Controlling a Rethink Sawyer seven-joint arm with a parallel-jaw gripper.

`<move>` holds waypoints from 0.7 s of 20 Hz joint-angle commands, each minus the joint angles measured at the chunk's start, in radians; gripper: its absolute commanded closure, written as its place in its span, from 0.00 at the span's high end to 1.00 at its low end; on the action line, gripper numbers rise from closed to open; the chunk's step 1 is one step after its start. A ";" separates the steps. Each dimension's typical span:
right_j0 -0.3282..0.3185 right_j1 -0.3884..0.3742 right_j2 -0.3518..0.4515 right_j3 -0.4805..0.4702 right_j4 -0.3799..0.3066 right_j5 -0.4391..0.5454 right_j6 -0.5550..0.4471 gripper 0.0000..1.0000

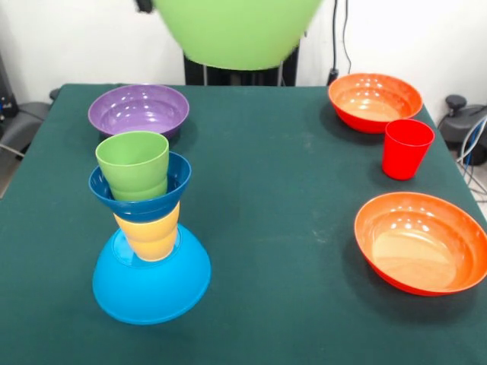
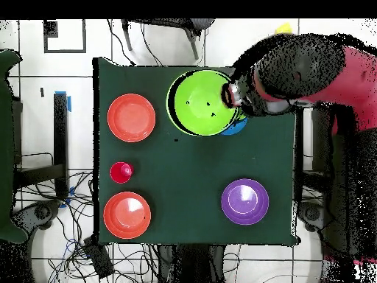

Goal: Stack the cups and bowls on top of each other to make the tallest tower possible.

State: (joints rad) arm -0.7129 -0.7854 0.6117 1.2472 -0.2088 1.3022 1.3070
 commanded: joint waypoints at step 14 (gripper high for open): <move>0.158 -0.024 -0.178 0.245 -0.046 -0.208 0.228 0.00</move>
State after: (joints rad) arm -0.5797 -0.8303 0.5339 1.3909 -0.2091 1.1424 1.3213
